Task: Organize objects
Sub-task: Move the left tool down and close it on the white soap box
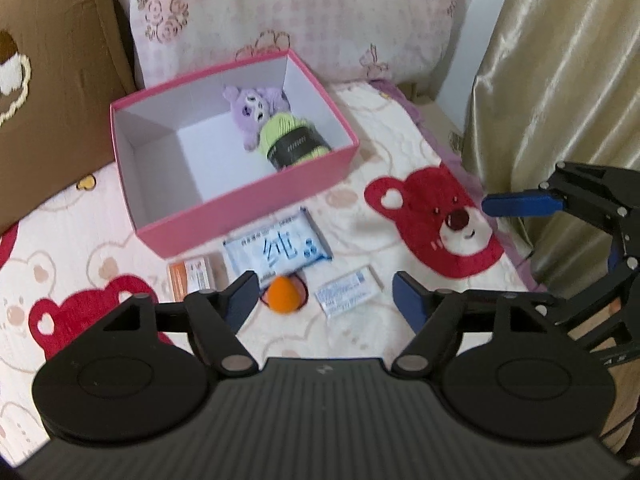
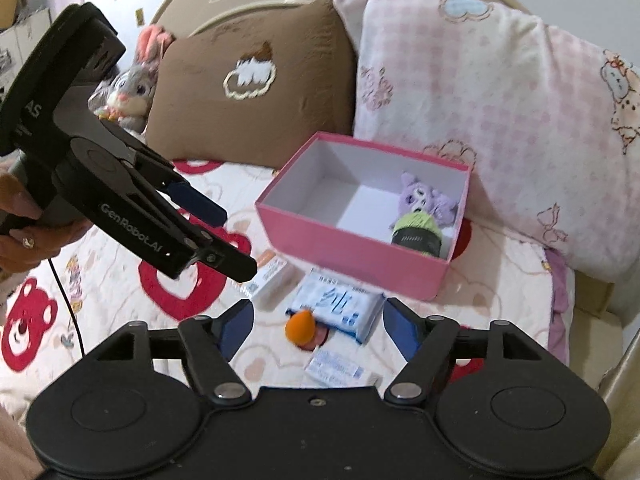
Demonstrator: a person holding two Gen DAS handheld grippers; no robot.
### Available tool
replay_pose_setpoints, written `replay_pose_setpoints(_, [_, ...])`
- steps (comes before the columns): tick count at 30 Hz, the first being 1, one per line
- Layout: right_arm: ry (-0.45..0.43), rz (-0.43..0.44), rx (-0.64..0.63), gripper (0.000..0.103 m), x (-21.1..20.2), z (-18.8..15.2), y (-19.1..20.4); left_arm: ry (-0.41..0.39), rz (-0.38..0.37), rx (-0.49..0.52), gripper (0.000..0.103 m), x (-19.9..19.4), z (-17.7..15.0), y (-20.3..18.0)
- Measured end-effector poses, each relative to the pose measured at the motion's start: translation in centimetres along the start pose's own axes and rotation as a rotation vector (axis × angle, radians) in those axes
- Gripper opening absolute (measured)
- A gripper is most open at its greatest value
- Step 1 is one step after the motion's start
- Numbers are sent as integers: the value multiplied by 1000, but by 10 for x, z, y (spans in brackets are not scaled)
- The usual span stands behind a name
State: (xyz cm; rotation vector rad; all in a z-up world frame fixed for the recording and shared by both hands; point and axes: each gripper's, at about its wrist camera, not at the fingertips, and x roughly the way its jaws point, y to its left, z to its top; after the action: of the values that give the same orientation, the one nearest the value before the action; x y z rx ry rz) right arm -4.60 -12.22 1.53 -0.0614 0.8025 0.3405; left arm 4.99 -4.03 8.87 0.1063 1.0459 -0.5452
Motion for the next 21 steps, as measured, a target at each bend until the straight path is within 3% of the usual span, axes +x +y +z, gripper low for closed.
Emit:
replay_pose_setpoints(4, [19, 20, -30, 86, 8, -15, 4, 19, -1, 3, 84, 11, -20, -1])
replay_pose_setpoints(10, [40, -54, -81, 86, 29, -37, 14, 40, -10, -23, 85, 37, -47, 2])
replay_pose_setpoints(16, [27, -20, -27, 86, 55, -56, 0, 9, -9, -59, 85, 60, -65, 5])
replay_pose_setpoints(21, [-16, -37, -101, 87, 73, -76, -8, -23, 47, -91, 85, 85, -81, 8])
